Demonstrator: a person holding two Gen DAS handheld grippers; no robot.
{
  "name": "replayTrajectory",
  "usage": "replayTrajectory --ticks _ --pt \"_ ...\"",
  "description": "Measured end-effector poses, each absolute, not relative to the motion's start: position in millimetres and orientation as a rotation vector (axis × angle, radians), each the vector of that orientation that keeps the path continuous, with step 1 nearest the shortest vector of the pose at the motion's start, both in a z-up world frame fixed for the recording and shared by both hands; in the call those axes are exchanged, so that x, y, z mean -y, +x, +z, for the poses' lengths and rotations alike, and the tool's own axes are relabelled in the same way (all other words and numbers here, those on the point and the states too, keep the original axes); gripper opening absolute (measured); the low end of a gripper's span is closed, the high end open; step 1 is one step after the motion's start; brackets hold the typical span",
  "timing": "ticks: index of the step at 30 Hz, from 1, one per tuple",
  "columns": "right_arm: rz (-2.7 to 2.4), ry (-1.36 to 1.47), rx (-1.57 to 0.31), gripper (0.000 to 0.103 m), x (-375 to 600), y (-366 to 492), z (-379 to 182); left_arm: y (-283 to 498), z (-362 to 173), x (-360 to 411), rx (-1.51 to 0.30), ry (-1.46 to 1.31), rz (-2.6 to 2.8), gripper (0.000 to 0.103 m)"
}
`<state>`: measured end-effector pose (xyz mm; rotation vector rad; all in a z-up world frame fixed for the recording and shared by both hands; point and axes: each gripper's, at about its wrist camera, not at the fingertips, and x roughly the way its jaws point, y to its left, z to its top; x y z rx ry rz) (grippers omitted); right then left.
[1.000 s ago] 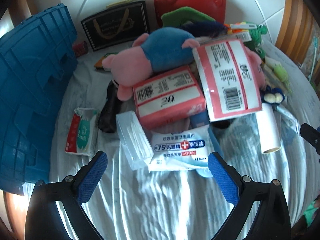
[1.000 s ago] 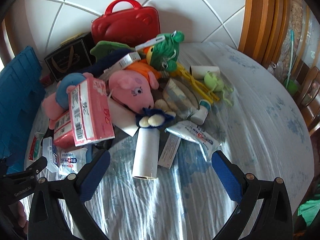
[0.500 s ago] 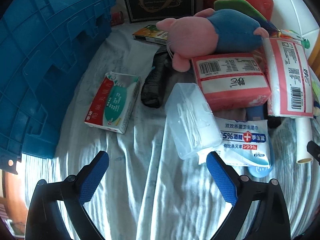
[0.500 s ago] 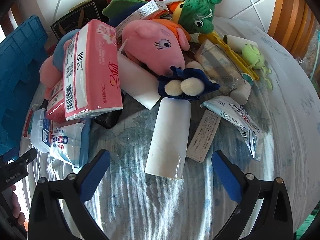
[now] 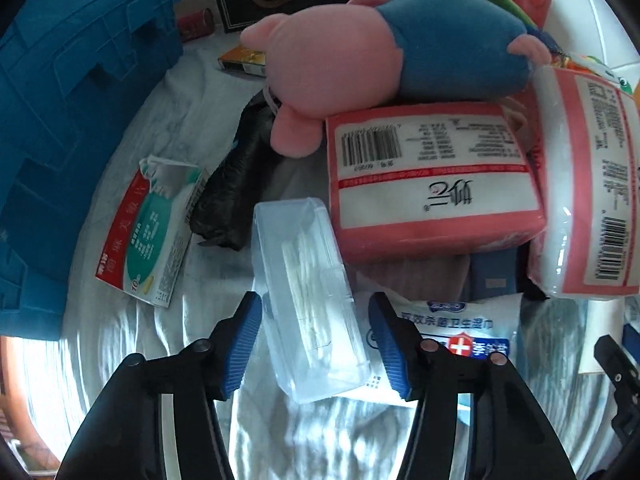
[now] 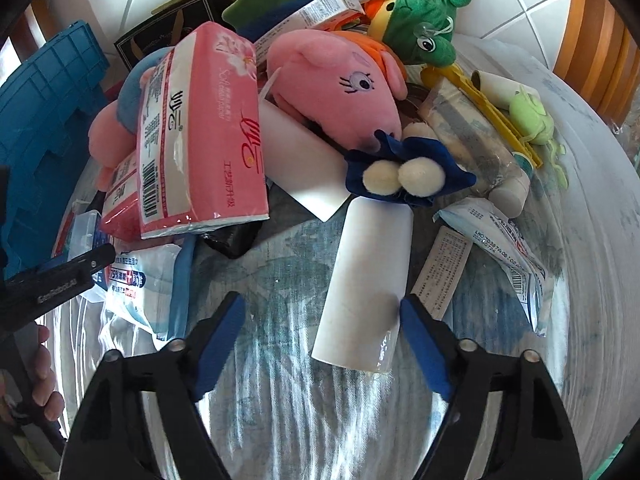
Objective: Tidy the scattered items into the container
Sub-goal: 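Grasp the clear plastic case with the left gripper while the right gripper grasps the white paper roll, then lift the clear case and white paper roll off the bed with both grippers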
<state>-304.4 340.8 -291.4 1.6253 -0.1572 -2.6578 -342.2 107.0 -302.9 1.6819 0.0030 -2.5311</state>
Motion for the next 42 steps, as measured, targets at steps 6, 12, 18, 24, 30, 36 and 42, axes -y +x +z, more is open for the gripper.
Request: replayTrajectory --ticks 6,12,18,24,30,36,42 --pt "-2.67 1.704 0.161 0.07 -345 -310 -304 -331 -305 -113 0.068 1.645 -2.535 0.035" --pt "-2.7 1.726 0.159 0.047 -347 -310 -306 -313 -307 -110 0.054 1.658 -2.55 0.034" --pt "-2.699 1.736 0.136 0.047 -343 -305 -306 -309 -308 -110 0.069 1.666 -2.563 0.034" --pt "-2.697 1.729 0.11 0.049 -342 -314 -313 -312 -308 -113 0.08 1.669 -2.574 0.034" --pt "-2.665 1.773 0.13 0.047 -346 -313 -327 -309 -305 -113 0.075 1.67 -2.597 0.034" --pt "-2.665 1.772 0.128 0.046 -346 -284 -321 -299 -289 -110 0.069 1.624 -2.645 0.034" --pt "-2.73 1.686 0.131 0.044 -346 -258 -293 -273 -265 -106 0.102 1.559 -2.724 0.034"
